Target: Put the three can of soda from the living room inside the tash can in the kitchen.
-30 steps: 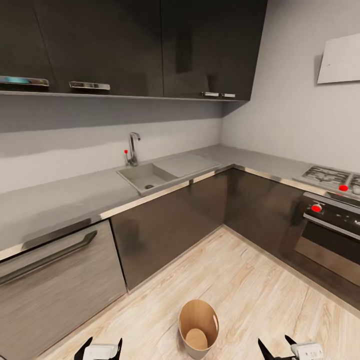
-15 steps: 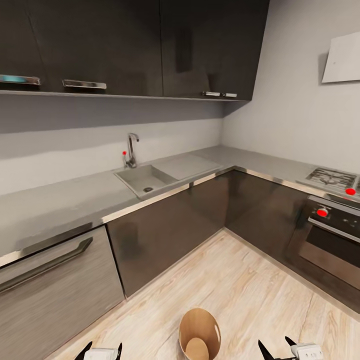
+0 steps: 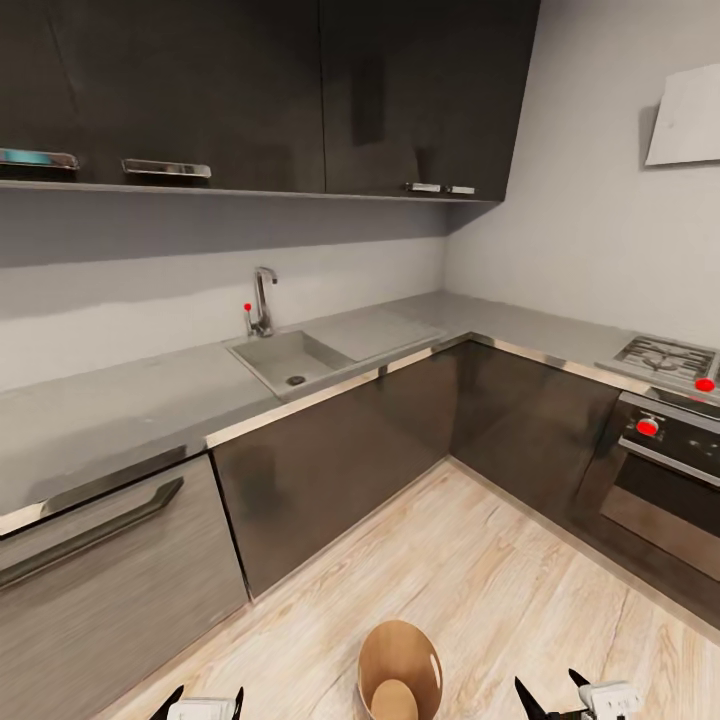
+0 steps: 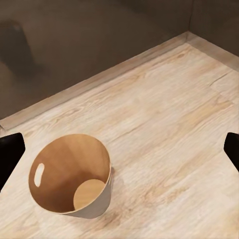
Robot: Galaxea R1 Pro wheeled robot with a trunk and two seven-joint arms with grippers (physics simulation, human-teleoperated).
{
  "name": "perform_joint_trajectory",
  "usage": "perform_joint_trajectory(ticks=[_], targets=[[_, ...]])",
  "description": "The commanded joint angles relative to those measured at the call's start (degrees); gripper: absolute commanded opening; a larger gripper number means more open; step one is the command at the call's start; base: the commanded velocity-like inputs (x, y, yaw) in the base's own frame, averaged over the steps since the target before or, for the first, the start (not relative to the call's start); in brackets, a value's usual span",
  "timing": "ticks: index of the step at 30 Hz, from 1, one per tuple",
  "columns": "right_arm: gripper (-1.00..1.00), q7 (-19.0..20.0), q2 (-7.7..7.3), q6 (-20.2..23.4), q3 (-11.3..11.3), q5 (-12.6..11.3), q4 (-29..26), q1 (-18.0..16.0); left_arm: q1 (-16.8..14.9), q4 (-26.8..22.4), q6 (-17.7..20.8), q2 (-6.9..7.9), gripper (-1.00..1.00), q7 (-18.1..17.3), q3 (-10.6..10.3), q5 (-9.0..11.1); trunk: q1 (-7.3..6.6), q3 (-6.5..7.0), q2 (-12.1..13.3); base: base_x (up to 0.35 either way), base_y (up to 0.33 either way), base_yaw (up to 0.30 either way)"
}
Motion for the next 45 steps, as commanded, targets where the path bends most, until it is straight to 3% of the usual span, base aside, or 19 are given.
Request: perform_joint_trajectory(ticks=[1, 8, 9, 12, 13, 17, 20, 21, 22, 24, 27, 31, 36, 45], targets=[[1.0, -0.05, 0.06, 1.93, 0.04, 0.19, -0.98, -1.25, 0.0, -0.02, 0.0, 0.01, 1.0, 0.0, 0.0, -0.06, 0.0, 0.0, 0.0, 0.001, 0.0, 0.0], [1.0, -0.71, 0.18, 27.23, 1.22, 0.47, -7.92, -9.52, 0.0, -0.01, 0.07, 0.01, 1.0, -0.04, 0.01, -0.19, 0.0, 0.0, 0.0, 0.0, 0.0, 0.0], [1.0, -1.37, 0.21, 33.83, 1.97, 0.78, -8.39, -13.51, 0.0, -0.01, 0.06, 0.01, 1.0, -0.06, 0.01, -0.17, 0.0, 0.0, 0.0, 0.0, 0.0, 0.0], [1.0, -3.42, 0.27, 42.39, 3.61, 1.84, -6.86, -20.62, 0.0, 0.01, 0.08, 0.0, 1.0, -0.08, 0.01, -0.19, 0.0, 0.0, 0.0, 0.0, 0.0, 0.0], [1.0, -6.35, 0.3, 49.51, 5.42, 2.87, -2.2, -28.46, 0.0, 0.02, 0.09, -0.01, 1.0, -0.06, 0.01, -0.19, 0.0, 0.0, 0.0, 0.0, 0.0, 0.0], [1.0, -9.84, 0.31, 56.11, 6.85, 3.5, 9.44, -39.23, 0.0, 0.01, 0.07, -0.02, 1.0, -0.05, 0.01, -0.12, 0.0, 0.0, 0.0, 0.0, 0.0, 0.0], [1.0, -11.24, 0.08, 58.18, 7.32, 3.83, 23.49, -48.33, 0.0, -0.04, 0.06, -0.03, 1.0, -0.11, 0.01, -0.03, 0.0, 0.0, 0.0, 0.0, 0.0, 0.0], [1.0, -11.81, -0.06, 58.21, 7.52, 4.05, 33.33, -54.47, 0.0, -0.05, 0.06, -0.03, 1.0, -0.14, 0.01, 0.0, 0.0, 0.0, 0.0, 0.0, 0.0, 0.0], [1.0, -12.04, -0.12, 57.82, 7.61, 4.14, 37.8, -57.3, 0.0, -0.06, 0.05, -0.03, 1.0, -0.15, 0.01, 0.01, 0.0, 0.0, 0.0, 0.0, 0.0, 0.0], [1.0, -12.65, -0.16, 56.83, 7.75, 4.25, 45.09, -62.15, 0.0, -0.07, 0.03, -0.03, 1.0, -0.16, 0.01, 0.03, 0.0, 0.0, 0.0, 0.0, 0.0, 0.0], [1.0, -14.67, -0.07, 55.91, 7.83, 4.31, 51.63, -66.65, 0.0, -0.08, 0.05, -0.03, 1.0, -0.22, 0.01, 0.04, 0.0, 0.0, 0.0, 0.0, 0.0, 0.0], [1.0, -19.14, 0.48, 55.29, 7.87, 4.23, 56.61, -69.83, 0.0, -0.08, 0.08, -0.03, 1.0, -0.25, 0.01, 0.05, 0.0, 0.0, 0.0, 0.0, 0.0, 0.0], [1.0, -22.97, 1.66, 55.05, 7.89, 4.14, 58.72, -71.05, 0.0, -0.11, 0.09, 0.02, 1.0, -0.27, 0.01, 0.08, 0.0, 0.0, 0.0, 0.0, 0.0, 0.0], [1.0, -24.86, 2.97, 55.06, 7.89, 3.99, 59.34, -71.35, 0.0, -0.01, 0.24, -0.02, 1.0, -0.27, 0.01, -0.17, 0.44, -0.36, -0.8, 0.0, 0.0, 0.0]])
